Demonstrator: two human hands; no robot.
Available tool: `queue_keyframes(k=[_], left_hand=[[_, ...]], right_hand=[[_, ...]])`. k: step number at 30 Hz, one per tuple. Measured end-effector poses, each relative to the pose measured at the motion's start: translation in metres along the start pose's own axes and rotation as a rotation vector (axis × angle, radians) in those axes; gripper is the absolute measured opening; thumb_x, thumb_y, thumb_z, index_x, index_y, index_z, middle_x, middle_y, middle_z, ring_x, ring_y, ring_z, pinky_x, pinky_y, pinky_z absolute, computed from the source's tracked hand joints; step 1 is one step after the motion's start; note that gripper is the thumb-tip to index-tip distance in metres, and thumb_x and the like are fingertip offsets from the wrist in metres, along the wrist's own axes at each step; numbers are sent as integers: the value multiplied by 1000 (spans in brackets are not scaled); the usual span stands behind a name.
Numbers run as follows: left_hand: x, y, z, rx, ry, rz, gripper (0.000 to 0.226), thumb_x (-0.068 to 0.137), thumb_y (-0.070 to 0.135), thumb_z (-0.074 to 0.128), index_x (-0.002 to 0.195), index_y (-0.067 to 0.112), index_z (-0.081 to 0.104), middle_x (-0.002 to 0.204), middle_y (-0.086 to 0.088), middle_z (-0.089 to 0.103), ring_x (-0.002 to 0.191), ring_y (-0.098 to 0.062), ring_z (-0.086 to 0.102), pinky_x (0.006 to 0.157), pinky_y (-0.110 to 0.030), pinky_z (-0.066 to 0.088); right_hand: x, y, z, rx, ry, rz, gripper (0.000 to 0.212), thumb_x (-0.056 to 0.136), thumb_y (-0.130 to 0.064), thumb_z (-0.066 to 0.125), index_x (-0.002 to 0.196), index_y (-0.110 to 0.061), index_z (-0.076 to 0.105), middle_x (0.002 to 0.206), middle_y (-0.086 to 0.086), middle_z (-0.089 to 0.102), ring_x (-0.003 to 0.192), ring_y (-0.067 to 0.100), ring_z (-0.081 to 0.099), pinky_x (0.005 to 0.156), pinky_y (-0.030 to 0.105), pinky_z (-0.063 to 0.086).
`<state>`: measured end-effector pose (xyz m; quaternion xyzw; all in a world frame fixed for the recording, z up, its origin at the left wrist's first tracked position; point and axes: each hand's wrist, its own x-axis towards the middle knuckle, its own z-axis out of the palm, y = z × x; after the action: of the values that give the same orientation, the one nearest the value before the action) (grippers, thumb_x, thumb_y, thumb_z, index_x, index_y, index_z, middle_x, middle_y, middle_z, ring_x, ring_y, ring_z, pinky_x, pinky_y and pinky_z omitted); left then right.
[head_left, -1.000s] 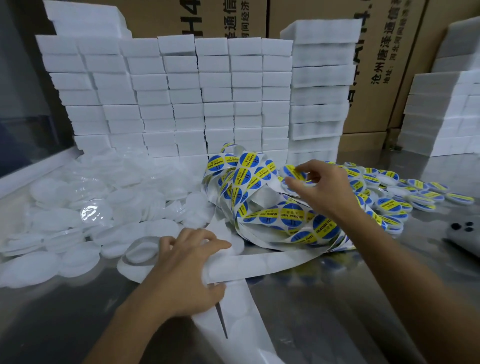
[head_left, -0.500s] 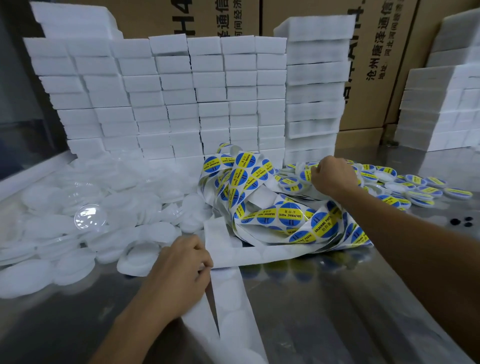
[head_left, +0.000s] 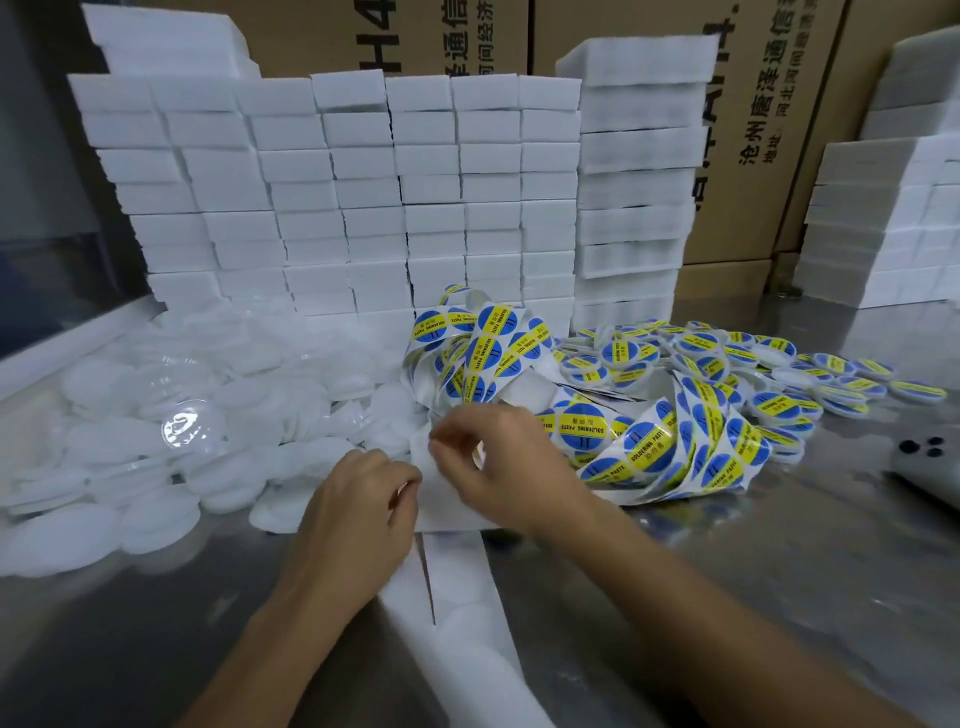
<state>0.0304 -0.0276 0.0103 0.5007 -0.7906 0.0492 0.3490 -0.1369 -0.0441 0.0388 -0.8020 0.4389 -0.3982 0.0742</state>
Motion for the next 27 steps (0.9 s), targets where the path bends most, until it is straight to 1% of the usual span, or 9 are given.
queue_keyframes(k=[2,5,7,10,15,17,21,24,27], left_hand=[[0,0,0,-41,54,-11,19,67,-7,76,71,8,67,59,3,48,60,-23,49,53,-33,40],[-2,0,-2,-66,163,-167,23,69,1,74,69,16,57,52,10,33,52,-21,42,50,-31,38],[-2,-2,-5,-63,236,-242,24,73,4,67,72,20,50,49,10,35,48,-21,41,48,-31,38],[-1,-6,-6,-123,345,-214,14,77,4,58,85,15,57,51,8,49,49,-19,51,53,-29,41],[-1,-7,-2,-212,298,-189,15,79,0,56,86,13,61,68,2,65,67,-23,66,65,-34,54],[-1,-8,-2,-235,275,-180,19,75,4,50,87,13,62,71,6,66,70,-17,66,70,-31,55],[0,-5,-3,-333,228,-171,35,66,-1,39,84,22,59,76,11,66,77,-8,66,75,-24,56],[-1,-2,-4,-315,220,-150,35,63,3,35,84,17,60,77,7,67,80,-17,68,73,-26,55],[2,-2,-11,-114,314,-77,31,65,0,42,83,8,66,78,-2,69,72,-30,65,67,-36,51]], right_hand=[[-6,-8,13,13,-50,-19,13,90,-21,60,98,-16,70,85,-4,72,78,14,67,74,38,53],[-16,-8,23,-17,-116,23,22,91,-25,60,111,-19,67,99,-4,70,91,15,65,82,38,51],[-23,-6,26,-37,-116,38,30,90,-38,63,114,-21,66,102,-6,69,93,13,64,84,36,50],[-30,-7,32,-105,-172,28,47,83,-57,65,115,-22,66,100,-8,70,96,15,63,85,34,48],[-29,-11,38,-109,-107,63,15,86,-28,61,92,-22,73,87,-5,73,85,16,66,80,36,49],[-28,-9,36,-54,-76,113,16,85,-31,64,96,-23,73,86,-6,74,84,13,67,80,33,51],[-30,-13,39,-63,-188,134,50,82,-50,69,126,-29,57,100,-9,72,96,11,65,91,32,45],[-32,-13,42,-42,-191,141,37,86,-28,65,122,-28,57,94,-8,73,93,16,64,92,38,46],[-30,-10,40,-24,-131,146,31,86,-19,59,116,-27,63,92,-8,73,92,17,64,88,36,47]])
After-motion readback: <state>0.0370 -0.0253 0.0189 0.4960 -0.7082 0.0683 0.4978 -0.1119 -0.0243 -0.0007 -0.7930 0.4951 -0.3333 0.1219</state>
